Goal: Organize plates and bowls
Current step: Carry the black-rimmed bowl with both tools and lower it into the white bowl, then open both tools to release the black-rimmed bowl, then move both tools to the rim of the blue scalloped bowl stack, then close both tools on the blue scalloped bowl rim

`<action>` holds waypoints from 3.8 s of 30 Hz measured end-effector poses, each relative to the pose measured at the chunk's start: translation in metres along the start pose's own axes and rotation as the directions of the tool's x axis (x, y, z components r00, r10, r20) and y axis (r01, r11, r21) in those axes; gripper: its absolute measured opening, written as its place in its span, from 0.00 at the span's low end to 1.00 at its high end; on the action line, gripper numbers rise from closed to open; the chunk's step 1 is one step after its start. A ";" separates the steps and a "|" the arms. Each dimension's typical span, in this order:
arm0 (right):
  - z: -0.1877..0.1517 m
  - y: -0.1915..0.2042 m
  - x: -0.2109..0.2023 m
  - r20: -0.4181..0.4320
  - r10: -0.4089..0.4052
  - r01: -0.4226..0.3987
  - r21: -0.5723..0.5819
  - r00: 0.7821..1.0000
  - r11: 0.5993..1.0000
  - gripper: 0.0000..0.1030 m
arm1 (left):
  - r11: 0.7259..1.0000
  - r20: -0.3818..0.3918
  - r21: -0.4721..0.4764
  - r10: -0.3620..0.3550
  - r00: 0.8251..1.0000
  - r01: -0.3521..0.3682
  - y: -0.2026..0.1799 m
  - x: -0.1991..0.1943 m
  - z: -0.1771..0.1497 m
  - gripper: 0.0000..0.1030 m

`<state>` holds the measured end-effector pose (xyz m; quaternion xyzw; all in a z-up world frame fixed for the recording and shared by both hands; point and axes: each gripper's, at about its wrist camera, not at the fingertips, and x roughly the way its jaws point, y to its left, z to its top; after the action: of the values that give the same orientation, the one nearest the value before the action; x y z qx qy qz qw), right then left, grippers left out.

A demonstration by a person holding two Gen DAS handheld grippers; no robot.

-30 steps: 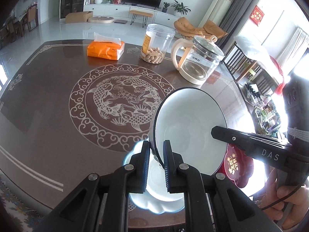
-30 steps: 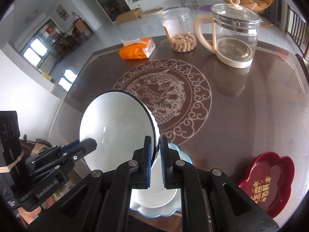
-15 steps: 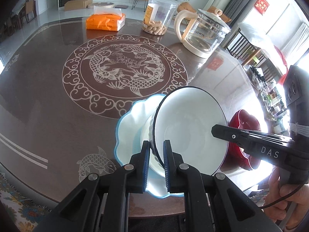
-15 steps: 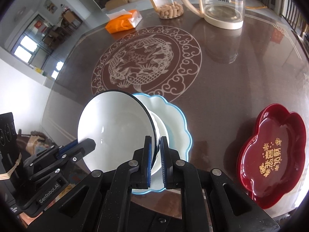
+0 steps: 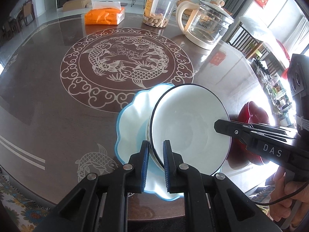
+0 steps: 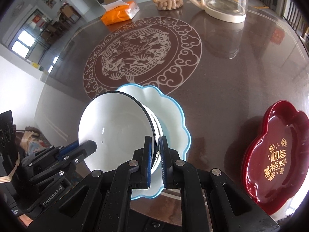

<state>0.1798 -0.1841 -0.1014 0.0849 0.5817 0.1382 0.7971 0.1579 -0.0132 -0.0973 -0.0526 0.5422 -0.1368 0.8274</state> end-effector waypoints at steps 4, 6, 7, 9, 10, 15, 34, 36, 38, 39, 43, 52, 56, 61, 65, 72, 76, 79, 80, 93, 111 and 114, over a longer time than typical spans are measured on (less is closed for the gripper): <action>-0.002 0.001 -0.001 0.019 -0.002 0.002 -0.021 1.000 1.000 0.14 | 0.999 0.032 0.024 0.036 0.999 -0.037 -0.003 -0.004 0.002 0.13; -0.003 0.001 -0.003 0.037 0.003 -0.002 -0.023 0.999 1.000 0.15 | 0.998 0.054 0.027 0.053 0.997 -0.055 -0.003 -0.008 0.002 0.16; -0.003 0.000 -0.005 0.049 0.009 -0.008 -0.021 0.999 1.000 0.18 | 0.998 0.068 0.027 0.057 0.996 -0.059 -0.002 -0.012 0.003 0.16; -0.003 -0.003 -0.009 0.076 0.011 -0.010 -0.017 0.997 1.000 0.31 | 0.996 0.098 0.028 0.078 0.992 -0.081 -0.001 -0.018 0.003 0.17; -0.004 -0.004 -0.012 0.097 0.011 -0.010 -0.015 0.995 1.000 0.43 | 0.995 0.115 0.028 0.088 0.990 -0.092 0.000 -0.023 0.003 0.17; -0.013 -0.002 -0.039 0.217 -0.011 0.016 -0.021 0.976 1.000 0.57 | 0.987 0.249 -0.013 0.155 0.956 -0.157 0.005 -0.048 -0.007 0.79; -0.151 0.026 -0.076 0.620 -0.232 0.245 0.065 0.749 0.967 0.67 | 0.968 0.345 -0.060 0.249 0.905 -0.244 -0.006 -0.074 -0.059 0.83; -0.155 0.025 -0.079 0.628 -0.245 0.251 0.080 0.738 0.965 0.67 | 0.966 0.357 -0.055 0.255 0.899 -0.252 -0.009 -0.079 -0.064 0.83; -0.159 0.024 -0.081 0.634 -0.255 0.263 0.084 0.730 0.961 0.68 | 0.964 0.369 -0.048 0.261 0.892 -0.262 -0.013 -0.083 -0.069 0.83; -0.162 0.024 -0.083 0.639 -0.263 0.271 0.087 0.723 0.959 0.68 | 0.964 0.372 -0.045 0.261 0.891 -0.263 -0.015 -0.084 -0.071 0.83; -0.178 0.026 -0.096 0.681 -0.271 0.290 0.090 0.680 0.953 0.68 | 0.968 0.375 -0.034 0.245 0.894 -0.250 -0.019 -0.090 -0.080 0.85; -0.211 -0.005 -0.193 0.784 -0.271 0.384 0.045 0.559 0.922 0.73 | 0.964 0.397 0.077 0.204 0.895 -0.254 -0.016 -0.116 -0.092 0.98; -0.239 -0.024 -0.241 0.791 -0.334 0.437 0.094 0.513 0.894 0.75 | 0.969 0.470 0.082 0.169 0.867 -0.233 -0.010 -0.139 -0.101 0.98; -0.257 -0.021 -0.278 0.798 -0.466 0.637 0.138 0.383 0.759 0.75 | 0.974 0.561 0.081 0.131 0.817 -0.212 -0.005 -0.170 -0.094 0.98; -0.261 -0.016 -0.303 0.825 -0.465 0.703 0.122 0.321 0.701 0.76 | 0.968 0.615 0.055 0.160 0.772 -0.244 0.002 -0.185 -0.090 0.98; -0.247 -0.007 -0.253 0.817 -0.209 0.397 -0.027 0.538 0.917 0.81 | 0.949 0.541 -0.003 0.265 0.798 -0.314 0.010 -0.149 -0.114 0.98; -0.226 -0.003 -0.168 0.719 -0.139 0.169 0.031 0.681 0.985 0.81 | 0.949 0.456 0.003 0.279 0.846 -0.315 0.007 -0.122 -0.125 0.98; -0.213 0.006 -0.117 0.626 -0.104 0.116 0.023 0.773 0.993 0.81 | 0.954 0.435 0.009 0.266 0.861 -0.299 0.008 -0.112 -0.127 0.98; -0.211 0.010 -0.107 0.609 -0.112 0.131 0.014 0.785 0.991 0.81 | 0.950 0.437 0.015 0.275 0.856 -0.313 0.006 -0.109 -0.126 0.98; -0.205 0.031 -0.086 0.565 -0.144 0.214 -0.058 0.812 0.975 0.81 | 0.941 0.359 0.018 0.308 0.881 -0.337 0.016 -0.070 -0.117 0.98; -0.182 0.024 -0.084 0.568 -0.238 0.296 -0.010 0.788 0.955 0.81 | 0.994 0.272 -0.073 0.104 0.957 -0.087 0.068 -0.047 -0.092 0.97; -0.162 0.014 -0.083 0.579 -0.257 0.296 0.027 0.774 0.955 0.81 | 0.997 0.290 -0.046 0.079 0.954 -0.069 0.065 -0.042 -0.079 0.97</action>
<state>0.0003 -0.2016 -0.0726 0.0102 0.3145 0.0064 0.9492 0.0813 0.0658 -0.1070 -0.0667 0.4184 -0.0868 0.9016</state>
